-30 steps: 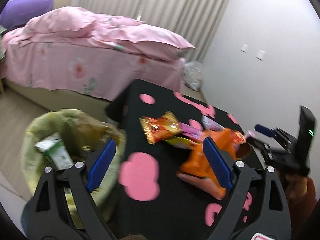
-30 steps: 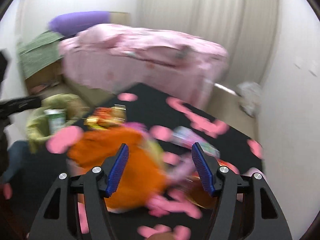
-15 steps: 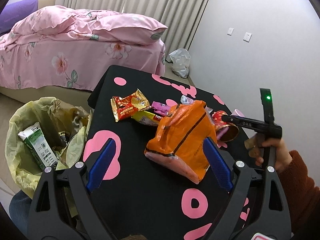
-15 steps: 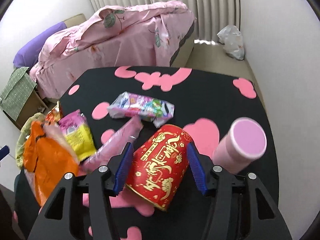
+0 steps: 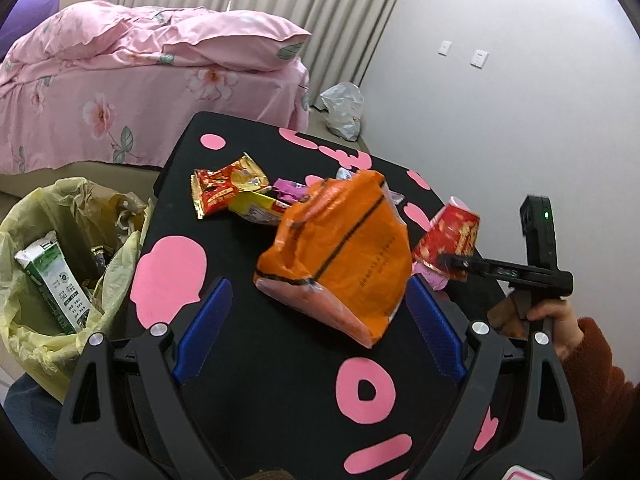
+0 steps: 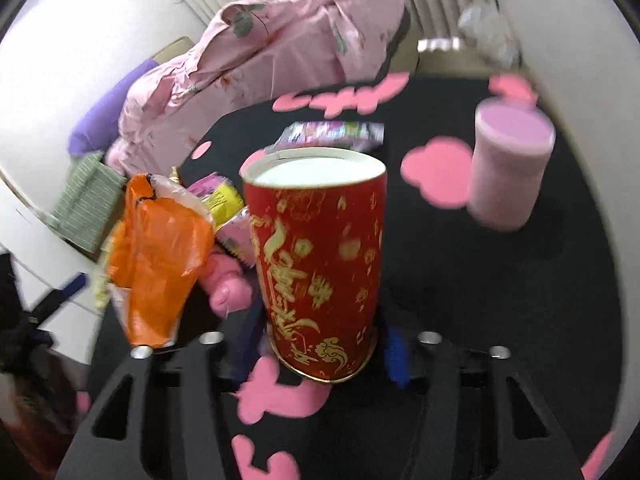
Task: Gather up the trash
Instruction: 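Grasp the red gold-printed tube with the right gripper while the left gripper grasps a pink strip, then carry the red tube and pink strip over the yellow bin and open both grippers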
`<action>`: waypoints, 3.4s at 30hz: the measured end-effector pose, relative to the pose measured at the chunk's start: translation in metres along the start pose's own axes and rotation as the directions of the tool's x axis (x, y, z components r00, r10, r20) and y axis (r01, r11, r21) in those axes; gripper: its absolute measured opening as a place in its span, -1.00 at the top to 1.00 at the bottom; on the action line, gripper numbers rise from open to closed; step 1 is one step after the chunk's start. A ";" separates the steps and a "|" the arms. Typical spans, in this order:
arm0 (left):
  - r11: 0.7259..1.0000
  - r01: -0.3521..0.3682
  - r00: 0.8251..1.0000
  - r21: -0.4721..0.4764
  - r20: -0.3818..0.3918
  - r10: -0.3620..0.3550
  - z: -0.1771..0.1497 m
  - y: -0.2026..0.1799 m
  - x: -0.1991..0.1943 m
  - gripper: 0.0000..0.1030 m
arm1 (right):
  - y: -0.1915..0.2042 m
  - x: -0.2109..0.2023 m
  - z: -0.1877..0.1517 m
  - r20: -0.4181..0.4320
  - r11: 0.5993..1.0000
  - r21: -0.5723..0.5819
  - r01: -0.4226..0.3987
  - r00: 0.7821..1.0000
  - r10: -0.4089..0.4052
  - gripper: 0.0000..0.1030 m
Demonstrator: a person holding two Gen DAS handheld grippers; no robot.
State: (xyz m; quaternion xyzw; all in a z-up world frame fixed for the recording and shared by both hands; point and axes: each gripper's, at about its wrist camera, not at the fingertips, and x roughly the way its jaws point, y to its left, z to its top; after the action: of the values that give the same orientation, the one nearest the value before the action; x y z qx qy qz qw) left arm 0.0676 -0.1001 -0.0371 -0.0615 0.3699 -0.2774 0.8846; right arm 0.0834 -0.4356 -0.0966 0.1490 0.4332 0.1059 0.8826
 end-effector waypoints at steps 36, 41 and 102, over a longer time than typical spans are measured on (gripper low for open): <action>0.987 0.040 0.986 0.155 -0.164 -0.015 0.019 -0.117 0.121 -0.16 | -0.034 -0.096 -0.086 0.259 0.983 -0.036 0.180 0.952 -0.164 0.19; 0.993 -0.002 0.982 0.117 -0.186 0.024 0.024 -0.115 0.140 0.07 | -0.035 -0.091 -0.089 0.252 0.989 -0.028 0.147 0.958 -0.135 0.18; 0.919 -0.335 0.871 -0.207 0.304 0.386 0.020 0.131 -0.167 0.85 | 0.289 -0.052 0.012 0.220 0.818 -0.575 0.017 0.966 0.135 0.18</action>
State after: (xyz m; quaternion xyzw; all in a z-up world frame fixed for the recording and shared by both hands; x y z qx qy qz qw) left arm 0.0447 0.0971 0.0397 -0.1034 0.2365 -0.0644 0.9640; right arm 0.0453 -0.1844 0.0512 -0.0970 0.2614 0.2387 0.9302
